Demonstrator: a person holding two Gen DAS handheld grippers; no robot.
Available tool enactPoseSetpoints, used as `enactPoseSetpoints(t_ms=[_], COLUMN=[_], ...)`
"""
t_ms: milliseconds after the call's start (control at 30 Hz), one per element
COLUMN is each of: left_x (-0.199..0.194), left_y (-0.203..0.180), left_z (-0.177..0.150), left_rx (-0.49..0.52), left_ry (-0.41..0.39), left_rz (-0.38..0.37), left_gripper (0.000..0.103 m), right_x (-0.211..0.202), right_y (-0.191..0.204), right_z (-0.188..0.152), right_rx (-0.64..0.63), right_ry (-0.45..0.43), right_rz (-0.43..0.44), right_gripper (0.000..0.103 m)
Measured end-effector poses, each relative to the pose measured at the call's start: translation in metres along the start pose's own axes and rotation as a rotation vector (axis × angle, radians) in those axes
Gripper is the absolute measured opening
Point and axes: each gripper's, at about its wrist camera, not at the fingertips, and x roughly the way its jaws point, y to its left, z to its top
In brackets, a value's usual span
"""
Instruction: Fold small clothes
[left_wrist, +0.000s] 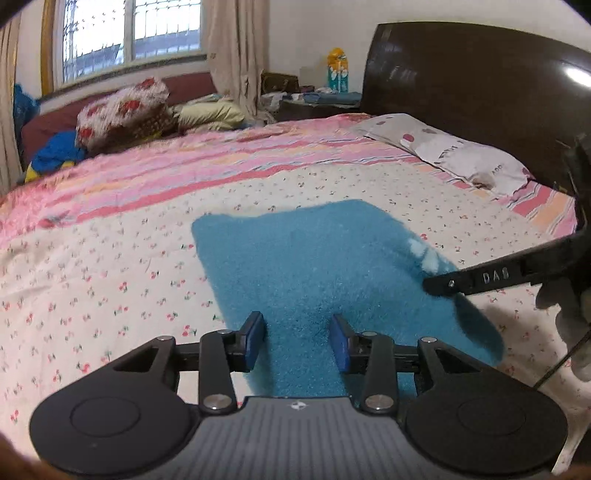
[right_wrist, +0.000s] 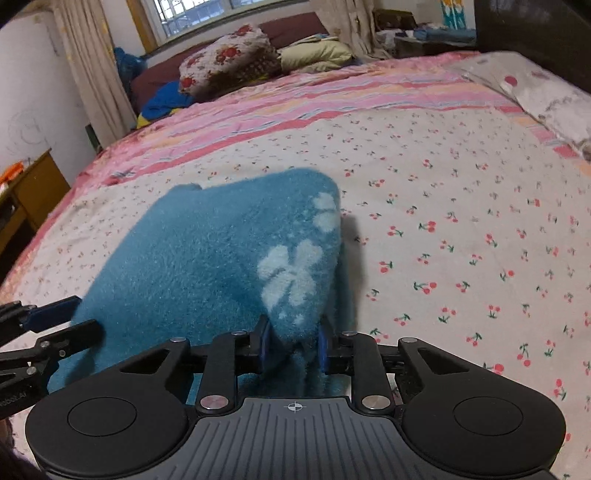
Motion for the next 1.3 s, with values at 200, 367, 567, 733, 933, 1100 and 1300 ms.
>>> enactPoseSetpoints(t_ms=[200,367,567,733,933,1100,1300], left_x=[-0.013,-0.004,-0.005,-0.010,-0.009,-0.011,-0.022], left_y=[-0.003,-0.007,-0.012,-0.012,-0.014,-0.014,-0.019], left_z=[0.001,-0.001,-0.003,-0.003,-0.004,-0.004,-0.008], left_rx=[-0.007,0.023,0.027,0.010,0.016,0.012,0.009], left_ry=[0.000,0.054,0.069,0.071,0.084,0.096,0.101], left_rz=[0.018,0.056,0.077,0.074,0.089,0.090,0.104], left_gripper=[0.043,0.044,0.044,0.044,0.044,0.044,0.046], right_x=[-0.025,-0.044,-0.023,-0.045,-0.028,-0.033,-0.052], right_y=[0.007,0.036,0.047,0.048,0.051,0.052,0.062], right_z=[0.003,-0.007,-0.008,-0.006,-0.014,-0.018,-0.025], right_rx=[0.003,-0.120,-0.183,-0.146,-0.166,-0.141,-0.167], right_ry=[-0.039,-0.130,-0.070,-0.112,-0.030,-0.042,-0.067], right_rz=[-0.016,-0.067,-0.115,-0.088,-0.101,-0.097,-0.094], right_gripper=[0.032,0.032,0.032,0.031,0.031,0.031,0.031])
